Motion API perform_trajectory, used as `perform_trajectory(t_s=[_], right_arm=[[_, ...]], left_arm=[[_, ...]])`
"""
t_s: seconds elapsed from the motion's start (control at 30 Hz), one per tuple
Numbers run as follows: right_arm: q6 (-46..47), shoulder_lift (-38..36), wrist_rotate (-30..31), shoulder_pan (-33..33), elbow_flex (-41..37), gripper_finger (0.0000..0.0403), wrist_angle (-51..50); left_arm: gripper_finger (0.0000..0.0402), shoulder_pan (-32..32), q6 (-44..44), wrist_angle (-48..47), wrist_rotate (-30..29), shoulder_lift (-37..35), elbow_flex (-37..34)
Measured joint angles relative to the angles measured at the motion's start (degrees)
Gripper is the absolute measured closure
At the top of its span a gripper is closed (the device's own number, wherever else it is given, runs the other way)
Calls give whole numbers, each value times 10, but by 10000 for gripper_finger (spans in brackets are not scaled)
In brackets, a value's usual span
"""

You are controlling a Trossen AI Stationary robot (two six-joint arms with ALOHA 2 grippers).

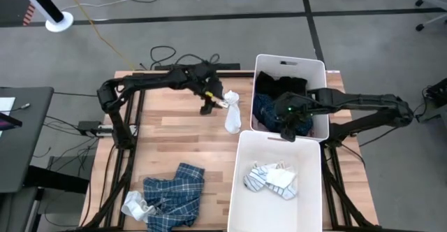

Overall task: Sort clothes
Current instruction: Put the top blue patterned polo into the top laundry bin, then put the top white sock into the bottom laundry bin

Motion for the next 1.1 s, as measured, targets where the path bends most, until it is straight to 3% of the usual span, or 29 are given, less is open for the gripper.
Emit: perform_trajectory(t_s=[0.3,0.63,0.77,0.93,1.1], right_arm=[[4,-3,3,40,0,146,9],[14,-30,10,74,0,146,42],[15,-32,9,74,0,146,49],[16,-31,8,74,0,146,51],[16,-31,8,75,0,148,52]], left_arm=[[201,23,-6,132,-46,89,0],[99,22,-55,201,-56,149,1],[82,22,-77,226,-74,156,1],[125,21,-102,233,-109,162,1],[251,18,-108,228,-135,165,1]])
